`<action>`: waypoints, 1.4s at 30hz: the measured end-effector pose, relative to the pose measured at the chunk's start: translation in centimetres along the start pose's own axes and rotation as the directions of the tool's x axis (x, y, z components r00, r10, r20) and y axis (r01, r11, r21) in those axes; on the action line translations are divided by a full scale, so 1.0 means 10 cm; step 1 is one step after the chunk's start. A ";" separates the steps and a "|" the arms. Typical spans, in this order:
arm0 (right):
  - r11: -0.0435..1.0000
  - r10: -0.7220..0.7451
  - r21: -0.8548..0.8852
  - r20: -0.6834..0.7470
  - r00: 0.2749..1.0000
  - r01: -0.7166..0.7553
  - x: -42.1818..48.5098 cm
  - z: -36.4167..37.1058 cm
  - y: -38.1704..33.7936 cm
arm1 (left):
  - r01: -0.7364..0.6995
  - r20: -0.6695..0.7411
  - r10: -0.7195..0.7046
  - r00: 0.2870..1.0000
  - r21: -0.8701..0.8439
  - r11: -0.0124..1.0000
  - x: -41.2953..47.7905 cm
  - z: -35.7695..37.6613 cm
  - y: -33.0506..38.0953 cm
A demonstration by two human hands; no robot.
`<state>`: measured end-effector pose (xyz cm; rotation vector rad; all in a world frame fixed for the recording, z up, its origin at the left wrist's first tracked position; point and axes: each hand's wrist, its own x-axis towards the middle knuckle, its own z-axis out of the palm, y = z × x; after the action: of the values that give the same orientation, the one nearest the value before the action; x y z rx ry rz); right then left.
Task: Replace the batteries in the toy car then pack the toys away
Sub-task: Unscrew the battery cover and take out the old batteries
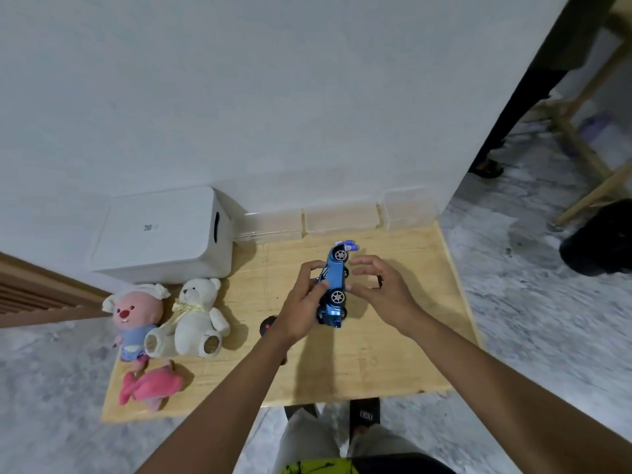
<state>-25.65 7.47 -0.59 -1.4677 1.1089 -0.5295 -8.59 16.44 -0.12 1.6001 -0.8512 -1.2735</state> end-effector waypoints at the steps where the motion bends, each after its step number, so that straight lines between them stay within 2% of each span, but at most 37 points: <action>1: 1.000 0.010 -0.011 0.022 1.000 -0.010 0.01 0.00 -0.01 | 0.007 -0.010 -0.007 1.000 -0.046 0.999 -0.01 0.01 0.03; 4: 0.998 0.067 0.008 0.117 0.991 -0.069 0.01 0.00 -0.07 | 0.025 -0.001 -0.025 1.000 -0.079 0.997 -0.02 -0.02 0.09; 8: 0.994 0.082 0.055 0.204 0.975 -0.095 0.02 -0.02 -0.21 | 0.030 0.013 -0.030 0.999 0.027 0.999 -0.01 -0.09 0.08; 12: 0.998 0.032 -0.059 0.155 0.987 -0.023 0.12 -0.01 -0.27 | 0.012 0.001 -0.013 1.000 0.110 0.994 0.02 -0.12 0.05; 16: 0.983 -0.065 -0.164 0.131 0.989 0.086 0.17 -0.07 -0.28 | -0.012 0.006 0.012 1.000 0.113 0.994 0.08 -0.18 0.06; 21: 0.995 0.036 -0.097 0.163 0.986 -0.021 0.18 -0.11 -0.29 | -0.051 0.030 0.050 0.998 0.049 0.997 0.11 -0.18 0.16; 23: 0.995 0.055 -0.091 0.167 0.984 -0.040 0.19 -0.12 -0.31 | -0.092 0.051 0.087 0.995 0.092 0.991 0.13 -0.16 0.18; 28: 0.986 -0.001 -0.165 0.091 0.996 0.016 0.21 -0.15 -0.38 | -0.153 0.052 0.145 0.988 0.221 0.963 0.16 -0.07 0.24; 31: 0.969 -0.005 -0.246 0.092 0.996 0.028 0.22 -0.17 -0.43 | -0.149 0.047 0.143 0.989 0.199 0.969 0.20 -0.05 0.26; 36: 0.878 -0.088 -0.468 0.044 0.995 0.099 0.26 -0.25 -0.56 | -0.099 0.028 0.095 0.995 0.171 0.980 0.26 -0.10 0.24; 38: 0.876 -0.058 -0.477 0.039 0.998 0.070 0.31 -0.29 -0.61 | -0.076 0.037 0.071 0.997 0.180 0.981 0.26 -0.10 0.24; 42: 0.919 0.027 -0.394 0.134 0.991 0.028 0.39 -0.35 -0.72 | -0.053 0.057 0.045 0.997 0.157 0.986 0.28 -0.09 0.22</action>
<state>-24.35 1.53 5.91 -1.8248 1.1494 -0.2025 -7.06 13.34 1.01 1.6639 -1.0415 -1.2446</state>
